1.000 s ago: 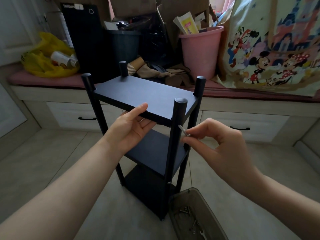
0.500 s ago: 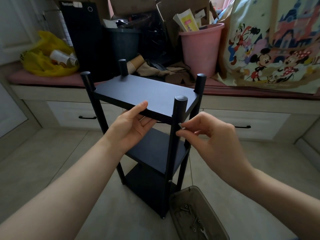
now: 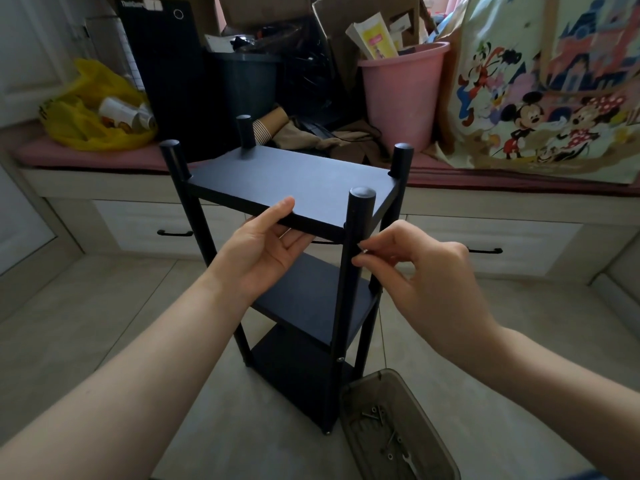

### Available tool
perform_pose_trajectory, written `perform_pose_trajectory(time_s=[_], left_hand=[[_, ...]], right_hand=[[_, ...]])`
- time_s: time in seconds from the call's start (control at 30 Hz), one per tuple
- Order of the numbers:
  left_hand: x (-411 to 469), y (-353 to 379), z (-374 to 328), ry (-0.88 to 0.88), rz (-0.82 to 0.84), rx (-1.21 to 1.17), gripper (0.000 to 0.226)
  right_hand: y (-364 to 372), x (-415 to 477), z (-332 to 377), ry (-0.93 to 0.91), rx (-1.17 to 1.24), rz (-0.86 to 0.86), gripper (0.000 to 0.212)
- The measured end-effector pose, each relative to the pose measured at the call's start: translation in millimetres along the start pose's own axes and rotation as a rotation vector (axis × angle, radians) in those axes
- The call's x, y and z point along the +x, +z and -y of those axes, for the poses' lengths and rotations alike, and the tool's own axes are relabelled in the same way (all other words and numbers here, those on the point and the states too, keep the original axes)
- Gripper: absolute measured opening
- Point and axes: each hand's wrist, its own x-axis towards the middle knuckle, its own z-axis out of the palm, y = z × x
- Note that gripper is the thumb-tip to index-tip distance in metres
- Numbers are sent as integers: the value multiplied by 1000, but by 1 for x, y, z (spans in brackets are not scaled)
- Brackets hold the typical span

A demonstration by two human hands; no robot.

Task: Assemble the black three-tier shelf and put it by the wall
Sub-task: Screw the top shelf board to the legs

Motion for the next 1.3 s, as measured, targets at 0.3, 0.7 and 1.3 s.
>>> perform_pose_trajectory(time_s=[0.3,0.7,1.3], left_hand=[[2,0,-4,29,7,47,39],[1,0,-2,16,4,26,36],[0,0,-3,19,-2,35,46]], right_hand=[[4,-1,0,-62,-109,-23,11],[5,-2,4,-3,-72,-6,13],[-2,10,5,255,38,17,20]])
